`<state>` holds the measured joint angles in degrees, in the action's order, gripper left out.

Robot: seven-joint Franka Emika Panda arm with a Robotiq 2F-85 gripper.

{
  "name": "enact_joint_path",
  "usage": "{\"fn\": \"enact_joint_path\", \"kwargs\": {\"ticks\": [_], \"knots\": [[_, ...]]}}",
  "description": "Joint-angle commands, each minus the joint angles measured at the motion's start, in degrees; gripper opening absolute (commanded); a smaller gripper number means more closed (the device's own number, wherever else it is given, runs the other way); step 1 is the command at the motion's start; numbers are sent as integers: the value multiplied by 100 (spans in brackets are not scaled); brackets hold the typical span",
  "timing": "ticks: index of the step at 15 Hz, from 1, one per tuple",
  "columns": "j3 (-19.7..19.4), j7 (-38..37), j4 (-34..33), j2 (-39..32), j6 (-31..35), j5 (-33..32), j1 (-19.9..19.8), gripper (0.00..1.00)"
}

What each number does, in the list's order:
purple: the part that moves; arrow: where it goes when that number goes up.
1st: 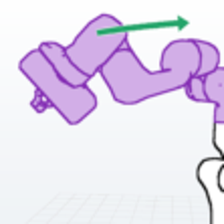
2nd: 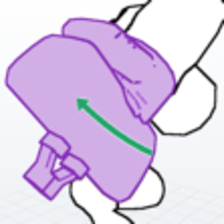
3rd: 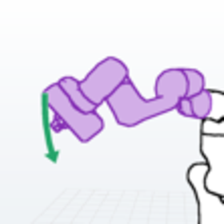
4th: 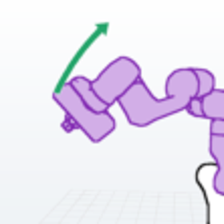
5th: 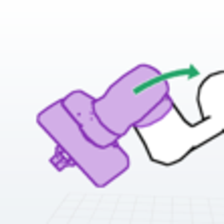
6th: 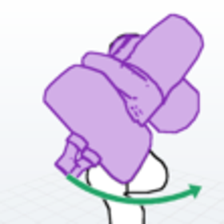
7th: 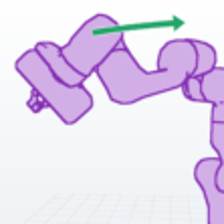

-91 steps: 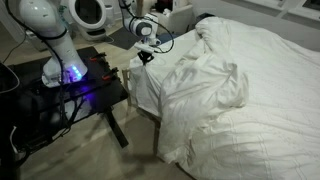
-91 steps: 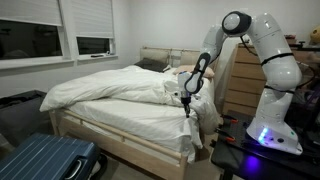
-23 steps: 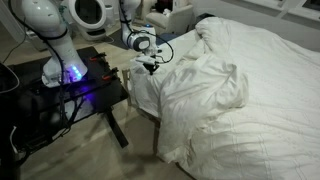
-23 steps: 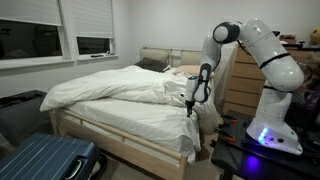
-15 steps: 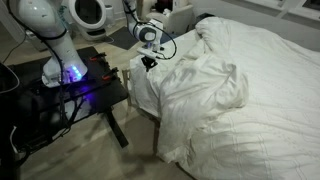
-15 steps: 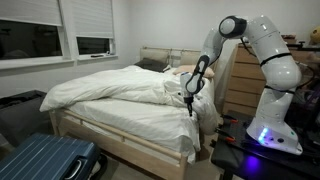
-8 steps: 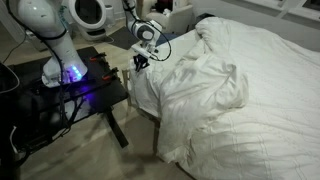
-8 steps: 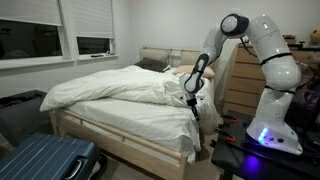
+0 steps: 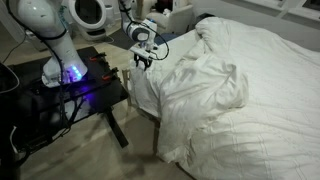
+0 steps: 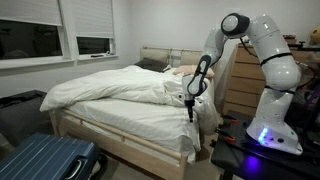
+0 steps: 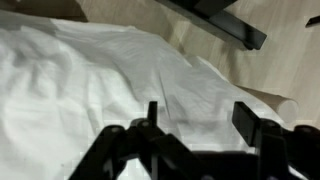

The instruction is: Straighten the bottom right corner of the bedsheet

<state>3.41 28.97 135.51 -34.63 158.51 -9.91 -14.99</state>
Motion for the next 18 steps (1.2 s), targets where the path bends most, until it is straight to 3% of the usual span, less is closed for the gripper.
{"fn": "enact_joint_path", "kwargs": {"ticks": [1, 3, 8, 18], "knots": [[421, 186, 412, 300, 755, 121, -234, 100], [587, 200, 512, 283, 1168, 21, -297, 100], [396, 203, 663, 135, 1997, -551, -224, 100], [-23, 100, 614, -272, 2726, -1228, -175, 100]]}}
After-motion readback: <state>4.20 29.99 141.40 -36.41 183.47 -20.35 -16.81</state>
